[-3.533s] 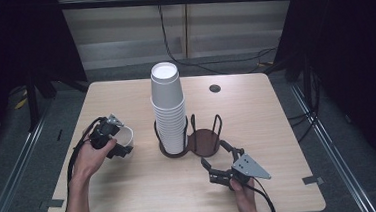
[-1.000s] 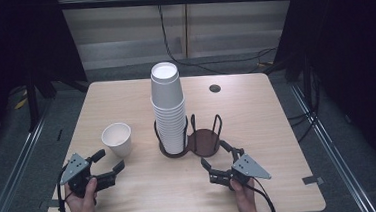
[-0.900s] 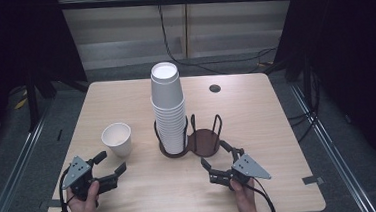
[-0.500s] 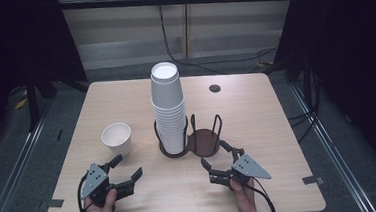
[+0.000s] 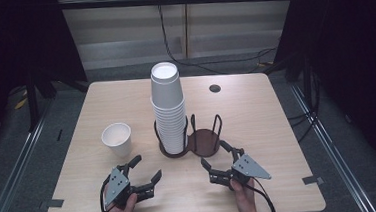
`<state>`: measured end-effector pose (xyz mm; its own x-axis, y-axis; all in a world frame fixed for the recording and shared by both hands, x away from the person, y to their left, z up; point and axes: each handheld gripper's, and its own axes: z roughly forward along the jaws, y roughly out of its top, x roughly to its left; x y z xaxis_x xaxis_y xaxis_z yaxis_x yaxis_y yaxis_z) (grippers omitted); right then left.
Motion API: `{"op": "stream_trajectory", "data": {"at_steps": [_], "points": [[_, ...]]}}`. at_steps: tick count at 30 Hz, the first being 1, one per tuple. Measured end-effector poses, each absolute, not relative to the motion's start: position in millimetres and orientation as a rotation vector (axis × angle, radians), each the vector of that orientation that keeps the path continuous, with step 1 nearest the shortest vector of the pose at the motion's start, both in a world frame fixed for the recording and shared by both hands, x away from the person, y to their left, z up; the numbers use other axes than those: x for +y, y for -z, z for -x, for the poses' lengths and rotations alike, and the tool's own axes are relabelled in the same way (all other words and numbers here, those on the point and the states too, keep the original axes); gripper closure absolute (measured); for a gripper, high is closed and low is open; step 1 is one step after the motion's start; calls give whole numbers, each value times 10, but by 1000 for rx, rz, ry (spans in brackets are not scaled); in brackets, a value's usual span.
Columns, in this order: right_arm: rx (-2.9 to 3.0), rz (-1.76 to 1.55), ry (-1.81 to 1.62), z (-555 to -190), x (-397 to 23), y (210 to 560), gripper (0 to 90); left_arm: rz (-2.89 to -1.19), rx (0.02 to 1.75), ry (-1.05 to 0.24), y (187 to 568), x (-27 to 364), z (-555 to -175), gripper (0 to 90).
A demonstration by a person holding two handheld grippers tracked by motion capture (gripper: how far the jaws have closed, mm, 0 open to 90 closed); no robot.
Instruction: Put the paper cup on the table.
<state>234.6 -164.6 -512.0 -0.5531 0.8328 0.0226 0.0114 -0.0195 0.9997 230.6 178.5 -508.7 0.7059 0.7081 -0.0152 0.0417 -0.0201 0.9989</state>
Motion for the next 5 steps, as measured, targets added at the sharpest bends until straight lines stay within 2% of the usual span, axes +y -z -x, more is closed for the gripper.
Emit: {"op": "stream_trajectory", "data": {"at_steps": [5], "points": [[1614,-913,-1629,-2351,-1641,5119,137,-1474,619,-629,5101,1810,-2251,152]]}}
